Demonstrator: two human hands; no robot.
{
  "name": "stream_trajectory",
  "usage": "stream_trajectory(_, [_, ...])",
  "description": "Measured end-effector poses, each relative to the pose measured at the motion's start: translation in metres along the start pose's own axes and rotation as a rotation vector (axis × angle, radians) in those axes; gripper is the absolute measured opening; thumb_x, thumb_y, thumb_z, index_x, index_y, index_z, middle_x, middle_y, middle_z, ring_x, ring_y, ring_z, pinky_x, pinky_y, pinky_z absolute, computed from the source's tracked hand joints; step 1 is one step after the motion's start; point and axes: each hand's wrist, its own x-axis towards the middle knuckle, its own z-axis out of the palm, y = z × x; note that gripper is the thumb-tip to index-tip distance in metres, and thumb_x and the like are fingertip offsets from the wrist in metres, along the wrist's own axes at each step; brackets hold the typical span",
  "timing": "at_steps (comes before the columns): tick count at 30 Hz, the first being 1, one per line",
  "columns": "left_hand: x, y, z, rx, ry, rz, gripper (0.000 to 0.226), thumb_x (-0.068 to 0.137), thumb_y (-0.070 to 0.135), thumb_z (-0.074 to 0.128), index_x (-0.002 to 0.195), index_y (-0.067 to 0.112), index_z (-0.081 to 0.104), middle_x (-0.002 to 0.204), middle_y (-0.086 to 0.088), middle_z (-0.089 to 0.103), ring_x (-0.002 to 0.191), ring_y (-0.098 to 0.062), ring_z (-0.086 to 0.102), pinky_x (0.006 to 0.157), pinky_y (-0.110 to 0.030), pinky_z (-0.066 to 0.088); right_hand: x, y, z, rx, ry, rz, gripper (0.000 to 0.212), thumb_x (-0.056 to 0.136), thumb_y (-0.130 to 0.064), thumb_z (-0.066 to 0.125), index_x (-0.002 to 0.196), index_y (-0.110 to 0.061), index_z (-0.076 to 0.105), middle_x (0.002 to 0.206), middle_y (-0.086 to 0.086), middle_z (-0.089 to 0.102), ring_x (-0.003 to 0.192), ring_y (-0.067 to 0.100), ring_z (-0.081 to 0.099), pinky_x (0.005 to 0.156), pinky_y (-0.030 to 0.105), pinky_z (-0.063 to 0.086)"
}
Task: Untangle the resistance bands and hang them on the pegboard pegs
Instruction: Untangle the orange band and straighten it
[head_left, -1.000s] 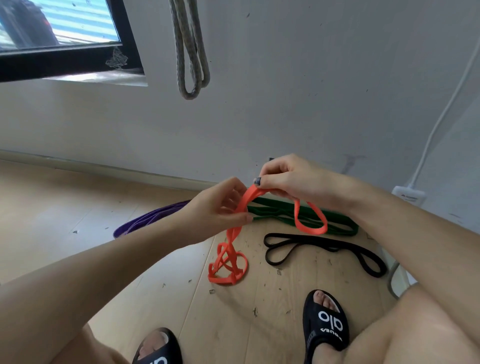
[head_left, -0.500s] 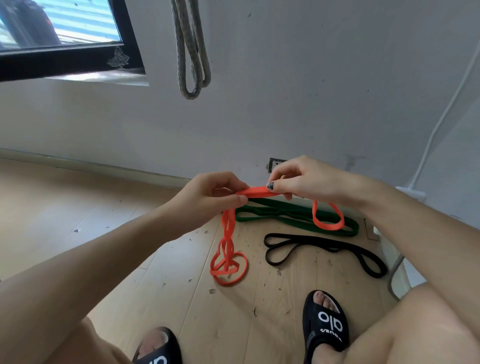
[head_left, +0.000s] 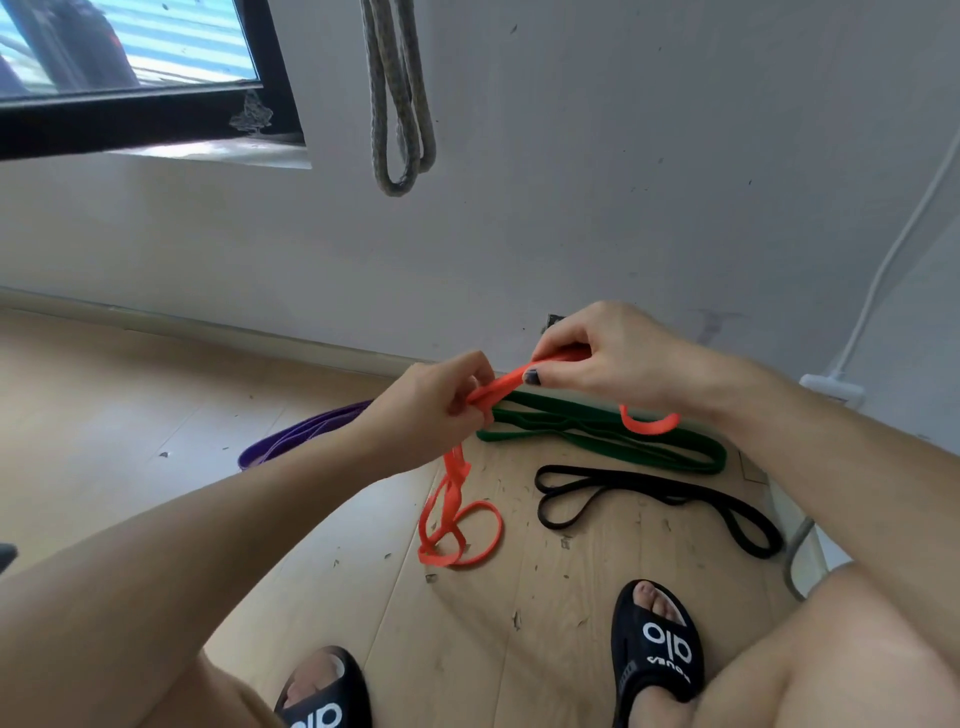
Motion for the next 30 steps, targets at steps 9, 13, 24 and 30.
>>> stream_trajectory(9, [0.016, -0.032, 0.011, 0.066, -0.038, -0.110, 0.018, 0.097, 0.019, 0.064, 0.105, 0.029, 0.051, 0.089, 0.005, 0.070, 0.078, -0.018, 0.073, 0.072, -0.046, 0.064, 0.006, -0.006, 0.007, 0.056, 0.111, 0.013, 0.013, 0.093, -0.033, 0.073, 0.087, -0.024, 0.079, 0.056, -0.023, 0.059, 0.056, -0.003, 0.051, 0.054, 0.010, 0.036])
stream_trajectory(13, [0.014, -0.038, 0.011, 0.130, -0.023, -0.140, 0.020, 0.090, 0.022, 0.070, 0.091, 0.031, 0.052, 0.083, 0.007, 0.066, 0.071, -0.019, 0.071, 0.067, -0.046, 0.063, 0.004, -0.003, 0.005, 0.095, 0.121, 0.026, 0.012, 0.092, -0.034, 0.075, 0.082, -0.028, 0.076, 0.056, -0.022, 0.058, 0.055, 0.000, 0.049, 0.054, 0.011, 0.036])
stream_trajectory(24, [-0.006, -0.065, -0.006, 0.105, -0.058, -0.273, 0.015, 0.097, 0.010, 0.064, 0.098, 0.023, 0.055, 0.090, -0.002, 0.073, 0.074, -0.019, 0.074, 0.065, -0.036, 0.064, 0.000, 0.008, -0.007, 0.145, 0.210, 0.074, 0.014, 0.092, -0.038, 0.074, 0.083, -0.028, 0.077, 0.066, -0.004, 0.062, 0.057, 0.004, 0.048, 0.054, 0.014, 0.037])
stream_trajectory(30, [-0.008, -0.068, -0.012, 0.173, -0.056, -0.238, 0.008, 0.104, 0.022, 0.049, 0.104, 0.029, 0.047, 0.088, 0.004, 0.070, 0.075, -0.024, 0.070, 0.069, -0.051, 0.062, 0.000, 0.019, -0.008, 0.066, 0.229, 0.164, 0.015, 0.095, -0.039, 0.070, 0.084, -0.030, 0.075, 0.065, -0.006, 0.058, 0.058, 0.009, 0.047, 0.056, 0.023, 0.035])
